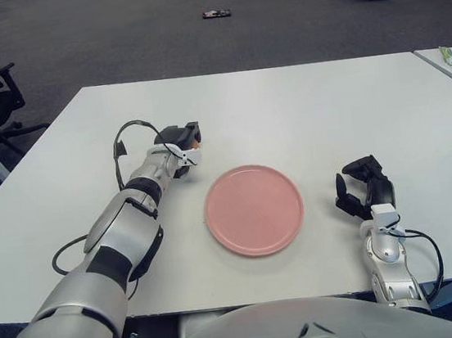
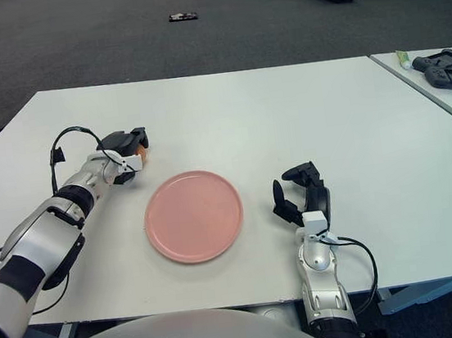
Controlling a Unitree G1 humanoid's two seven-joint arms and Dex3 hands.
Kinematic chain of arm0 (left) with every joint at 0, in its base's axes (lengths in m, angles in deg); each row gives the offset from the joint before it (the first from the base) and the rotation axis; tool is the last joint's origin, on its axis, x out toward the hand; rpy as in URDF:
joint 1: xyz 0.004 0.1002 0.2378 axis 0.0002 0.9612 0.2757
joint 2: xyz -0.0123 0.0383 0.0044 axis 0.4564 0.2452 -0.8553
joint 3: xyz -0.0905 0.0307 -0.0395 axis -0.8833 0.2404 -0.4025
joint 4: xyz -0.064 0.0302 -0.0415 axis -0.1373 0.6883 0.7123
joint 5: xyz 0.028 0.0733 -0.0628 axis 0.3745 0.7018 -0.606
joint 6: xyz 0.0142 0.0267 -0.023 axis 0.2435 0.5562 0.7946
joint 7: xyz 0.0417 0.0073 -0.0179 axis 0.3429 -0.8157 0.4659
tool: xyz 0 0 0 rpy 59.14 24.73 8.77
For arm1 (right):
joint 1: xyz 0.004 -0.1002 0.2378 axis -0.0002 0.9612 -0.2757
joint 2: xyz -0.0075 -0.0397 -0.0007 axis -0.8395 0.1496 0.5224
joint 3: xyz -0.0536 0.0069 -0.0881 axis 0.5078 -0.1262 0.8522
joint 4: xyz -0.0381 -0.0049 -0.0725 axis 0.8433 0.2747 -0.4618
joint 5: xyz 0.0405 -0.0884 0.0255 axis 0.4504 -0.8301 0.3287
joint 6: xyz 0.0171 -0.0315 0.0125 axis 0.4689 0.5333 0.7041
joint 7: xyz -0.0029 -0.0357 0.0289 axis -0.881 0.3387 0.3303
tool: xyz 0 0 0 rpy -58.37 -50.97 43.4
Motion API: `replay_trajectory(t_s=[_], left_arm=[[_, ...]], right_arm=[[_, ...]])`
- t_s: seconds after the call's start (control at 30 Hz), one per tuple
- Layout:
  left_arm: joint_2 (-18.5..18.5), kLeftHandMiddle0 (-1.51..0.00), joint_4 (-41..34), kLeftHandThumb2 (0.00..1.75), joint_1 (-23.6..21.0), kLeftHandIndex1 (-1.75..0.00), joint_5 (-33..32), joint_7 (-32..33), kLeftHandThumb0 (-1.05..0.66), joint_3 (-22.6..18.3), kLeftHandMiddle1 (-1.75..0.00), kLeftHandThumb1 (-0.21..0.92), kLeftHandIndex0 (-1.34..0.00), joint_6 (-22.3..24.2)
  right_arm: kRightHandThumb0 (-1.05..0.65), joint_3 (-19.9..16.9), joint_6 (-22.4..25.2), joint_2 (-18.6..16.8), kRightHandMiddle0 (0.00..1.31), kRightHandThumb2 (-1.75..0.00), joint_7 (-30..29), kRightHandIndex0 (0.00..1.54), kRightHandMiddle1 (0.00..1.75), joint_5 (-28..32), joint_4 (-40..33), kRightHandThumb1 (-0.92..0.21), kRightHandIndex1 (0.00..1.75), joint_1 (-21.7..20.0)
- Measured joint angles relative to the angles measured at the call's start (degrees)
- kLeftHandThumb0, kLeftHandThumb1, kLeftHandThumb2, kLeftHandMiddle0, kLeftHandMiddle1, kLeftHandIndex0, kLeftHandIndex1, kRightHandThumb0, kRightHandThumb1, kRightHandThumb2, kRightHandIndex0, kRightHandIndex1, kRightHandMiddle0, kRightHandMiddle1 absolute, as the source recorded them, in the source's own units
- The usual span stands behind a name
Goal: Put the apple into the plate.
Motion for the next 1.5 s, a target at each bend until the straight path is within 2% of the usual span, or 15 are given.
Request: replay_trajectory(t_s=[0.17,0.43,0.73,0.93,1.33,1.5], left_arm=[[0.2,-0.92,-0.16,1.66,-0.27,-1.75,-2.05,-1.86,0.0,-1.84,-1.57,-0.03,-0.66,0.27],[1.67,-0.9,-0.24,1.63,-1.57,-1.75,-6.76,-7.56,0.0,-6.55,-1.59,0.0,-0.63,0.41],[5.73,-0.86,-2.75,1.59,-2.28,-1.75,-11.74,-11.03,0.0,-11.85,-1.61,0.04,-0.6,-5.15],[8.26,-0.84,-6.09,1.58,-2.87,-1.75,-12.21,-11.03,0.0,-12.8,-1.64,0.06,-0.59,-8.68],[11.97,-0.8,-21.25,1.57,-1.81,-1.75,-11.14,-9.4,0.0,-12.95,-1.67,0.08,-0.57,-14.95],[13.41,-0.85,-32.92,1.6,2.65,-1.75,-13.54,-12.47,0.0,-14.48,-1.63,0.04,-0.6,-15.69]], right_arm=[[-0.4,-0.01,0.01,-0.02,0.4,-0.98,0.0,0.71,1.75,0.0,-0.01,-0.59,1.36,0.03],[-0.41,-0.05,0.04,-0.06,0.42,-1.02,-0.27,0.72,1.75,-0.02,-0.03,-0.56,1.36,0.06],[-0.41,-0.04,0.05,-0.07,0.43,-1.02,-0.56,0.71,1.75,0.02,-0.05,-0.55,1.37,0.05],[-0.41,0.03,0.05,-0.12,0.43,-1.03,-0.43,0.7,1.75,0.14,-0.05,-0.55,1.38,0.04],[-0.4,0.05,0.05,-0.1,0.41,-1.0,-0.23,0.7,1.75,0.15,-0.04,-0.57,1.4,-0.01],[-0.41,-0.01,0.05,-0.09,0.42,-1.02,-0.03,0.71,1.75,0.16,-0.04,-0.56,1.4,0.09]])
